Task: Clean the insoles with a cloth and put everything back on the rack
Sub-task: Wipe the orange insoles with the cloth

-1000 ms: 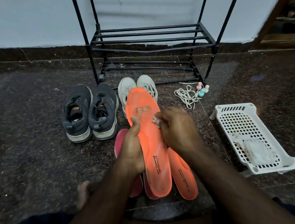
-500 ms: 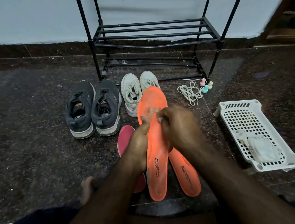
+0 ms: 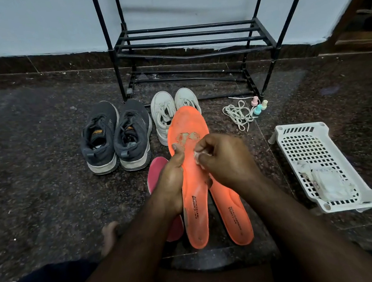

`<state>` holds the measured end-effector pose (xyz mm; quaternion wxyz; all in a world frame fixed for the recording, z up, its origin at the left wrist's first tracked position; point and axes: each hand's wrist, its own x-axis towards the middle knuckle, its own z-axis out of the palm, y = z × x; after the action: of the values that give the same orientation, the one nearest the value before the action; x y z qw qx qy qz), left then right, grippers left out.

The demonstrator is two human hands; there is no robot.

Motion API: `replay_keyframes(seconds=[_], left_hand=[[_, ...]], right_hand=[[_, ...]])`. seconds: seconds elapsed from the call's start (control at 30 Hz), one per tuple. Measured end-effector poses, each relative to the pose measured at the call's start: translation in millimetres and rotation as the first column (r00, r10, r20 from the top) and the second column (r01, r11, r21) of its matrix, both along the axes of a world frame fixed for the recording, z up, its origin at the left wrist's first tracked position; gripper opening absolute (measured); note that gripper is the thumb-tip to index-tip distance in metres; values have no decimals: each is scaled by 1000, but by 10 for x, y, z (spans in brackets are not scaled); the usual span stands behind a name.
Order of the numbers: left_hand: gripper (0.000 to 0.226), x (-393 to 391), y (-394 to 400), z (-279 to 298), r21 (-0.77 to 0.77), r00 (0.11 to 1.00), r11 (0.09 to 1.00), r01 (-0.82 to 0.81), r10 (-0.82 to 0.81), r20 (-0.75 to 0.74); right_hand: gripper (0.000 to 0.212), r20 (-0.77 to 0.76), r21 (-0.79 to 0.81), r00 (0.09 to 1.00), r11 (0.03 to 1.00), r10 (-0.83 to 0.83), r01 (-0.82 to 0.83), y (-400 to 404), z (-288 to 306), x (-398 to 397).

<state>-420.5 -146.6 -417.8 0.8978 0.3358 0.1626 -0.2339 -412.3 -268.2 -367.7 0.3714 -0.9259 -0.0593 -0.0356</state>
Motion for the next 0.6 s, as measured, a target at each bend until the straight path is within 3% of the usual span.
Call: replay_keyframes(seconds=[0.1,0.2,0.4,0.6], left_hand=[[64,-13,10,6,-27,1000,999,31,-31,3],[66,-43,9,36,-55,994,993,101,-99,39],[56,-39,-12,57,-13,992,993,117,-117,38],[66,-53,-3,58,-53,990,989,136,-135,39]], right_hand=[[11,73,97,992,991,-101,94,-53,26,53],[15,172,55,968,983,-183,176,-120,78,91],[20,-38,80,999,996,-36,39,-79,47,64],[17,63,61,991,992,-118,114,-147,146,63]])
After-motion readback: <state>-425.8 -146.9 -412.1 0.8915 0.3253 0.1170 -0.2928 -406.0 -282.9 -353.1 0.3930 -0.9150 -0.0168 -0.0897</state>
